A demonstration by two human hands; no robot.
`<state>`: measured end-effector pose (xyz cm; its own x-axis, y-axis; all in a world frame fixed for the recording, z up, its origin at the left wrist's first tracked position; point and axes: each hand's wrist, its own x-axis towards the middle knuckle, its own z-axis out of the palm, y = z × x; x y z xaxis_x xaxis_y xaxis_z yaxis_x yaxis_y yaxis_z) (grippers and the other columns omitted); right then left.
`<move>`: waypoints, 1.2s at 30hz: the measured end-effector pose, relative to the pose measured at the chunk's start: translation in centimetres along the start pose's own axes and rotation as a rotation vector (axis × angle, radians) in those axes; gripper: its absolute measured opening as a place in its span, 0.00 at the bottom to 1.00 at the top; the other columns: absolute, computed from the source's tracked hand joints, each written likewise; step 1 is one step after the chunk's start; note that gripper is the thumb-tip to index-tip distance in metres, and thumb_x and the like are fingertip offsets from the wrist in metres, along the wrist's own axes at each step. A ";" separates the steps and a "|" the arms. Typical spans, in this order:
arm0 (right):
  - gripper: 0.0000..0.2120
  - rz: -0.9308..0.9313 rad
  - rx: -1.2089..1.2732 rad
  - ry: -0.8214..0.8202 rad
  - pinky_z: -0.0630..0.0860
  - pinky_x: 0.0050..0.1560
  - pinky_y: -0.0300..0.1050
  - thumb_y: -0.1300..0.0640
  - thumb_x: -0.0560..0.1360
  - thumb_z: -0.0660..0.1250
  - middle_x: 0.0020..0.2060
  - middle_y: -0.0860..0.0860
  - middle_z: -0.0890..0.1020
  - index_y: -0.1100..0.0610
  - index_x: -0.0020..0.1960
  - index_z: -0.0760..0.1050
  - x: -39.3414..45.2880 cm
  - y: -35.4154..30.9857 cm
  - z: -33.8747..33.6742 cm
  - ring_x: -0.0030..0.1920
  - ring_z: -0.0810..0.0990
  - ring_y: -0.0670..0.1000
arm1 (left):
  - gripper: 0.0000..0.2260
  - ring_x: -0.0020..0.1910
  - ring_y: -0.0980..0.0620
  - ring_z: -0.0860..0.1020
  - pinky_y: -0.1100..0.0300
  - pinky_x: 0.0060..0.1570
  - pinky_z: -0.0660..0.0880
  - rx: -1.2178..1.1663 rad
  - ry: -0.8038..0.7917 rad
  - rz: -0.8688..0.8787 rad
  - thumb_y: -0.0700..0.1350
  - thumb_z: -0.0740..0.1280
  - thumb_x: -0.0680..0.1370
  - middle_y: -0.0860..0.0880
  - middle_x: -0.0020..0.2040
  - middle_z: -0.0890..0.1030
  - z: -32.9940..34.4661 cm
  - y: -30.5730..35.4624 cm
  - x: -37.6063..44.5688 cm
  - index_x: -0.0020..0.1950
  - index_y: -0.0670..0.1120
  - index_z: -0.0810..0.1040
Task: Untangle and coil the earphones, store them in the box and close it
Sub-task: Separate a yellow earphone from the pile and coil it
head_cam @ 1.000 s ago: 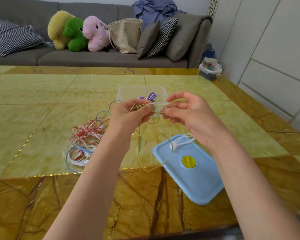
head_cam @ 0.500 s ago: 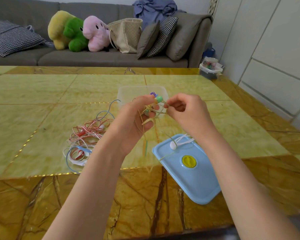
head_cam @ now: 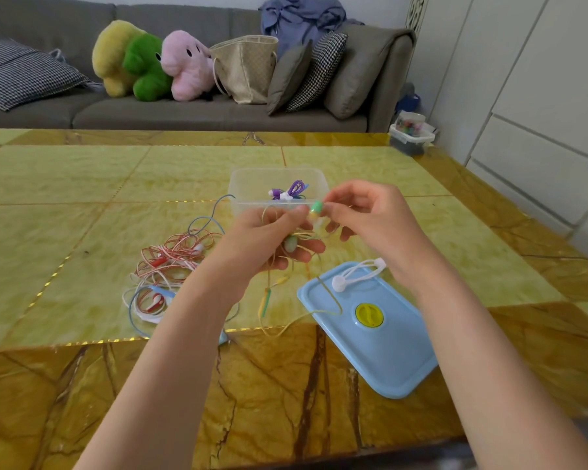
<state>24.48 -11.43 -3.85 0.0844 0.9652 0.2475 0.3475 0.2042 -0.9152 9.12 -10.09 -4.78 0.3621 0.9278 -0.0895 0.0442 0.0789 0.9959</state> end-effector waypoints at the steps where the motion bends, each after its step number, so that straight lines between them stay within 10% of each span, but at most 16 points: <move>1: 0.07 0.030 0.120 0.017 0.73 0.30 0.37 0.66 0.73 0.67 0.36 0.56 0.80 0.56 0.40 0.76 0.0 -0.2 -0.3 0.31 0.77 0.47 | 0.09 0.28 0.58 0.77 0.70 0.26 0.69 -0.006 -0.030 -0.007 0.50 0.63 0.78 0.48 0.36 0.84 -0.1 0.0 -0.1 0.44 0.46 0.77; 6: 0.07 0.210 0.603 0.091 0.73 0.28 0.34 0.68 0.76 0.62 0.27 0.51 0.81 0.60 0.41 0.72 0.0 -0.3 -0.8 0.26 0.77 0.46 | 0.07 0.33 0.60 0.79 0.67 0.33 0.70 -0.112 0.009 0.009 0.46 0.62 0.79 0.51 0.39 0.84 -0.4 -0.3 0.3 0.43 0.48 0.77; 12: 0.06 0.240 0.609 0.101 0.74 0.28 0.33 0.69 0.76 0.62 0.25 0.50 0.80 0.60 0.42 0.71 0.0 -0.2 -0.3 0.25 0.77 0.45 | 0.06 0.34 0.60 0.79 0.70 0.34 0.74 -0.269 0.046 0.024 0.40 0.65 0.77 0.54 0.36 0.82 -0.3 -0.4 0.6 0.40 0.49 0.75; 22: 0.08 0.262 0.434 -0.087 0.71 0.30 0.33 0.60 0.77 0.63 0.37 0.58 0.83 0.64 0.45 0.79 -0.2 -0.2 0.6 0.31 0.78 0.47 | 0.07 0.22 0.61 0.70 0.66 0.28 0.67 0.201 0.314 0.349 0.43 0.68 0.76 0.55 0.25 0.73 0.3 -0.9 1.5 0.38 0.47 0.76; 36: 0.06 0.192 0.806 -0.333 0.72 0.32 0.32 0.66 0.71 0.61 0.30 0.52 0.79 0.61 0.48 0.72 -0.9 -1.2 -0.1 0.29 0.75 0.44 | 0.06 0.36 0.60 0.80 0.70 0.33 0.71 -0.017 0.016 0.031 0.43 0.65 0.78 0.54 0.38 0.82 -0.6 -0.6 0.6 0.46 0.52 0.80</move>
<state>24.06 -12.52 -2.95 -0.2459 0.9662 0.0768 -0.4174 -0.0341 -0.9081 8.72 -9.39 -5.39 0.3479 0.9357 -0.0581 0.0167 0.0557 0.9983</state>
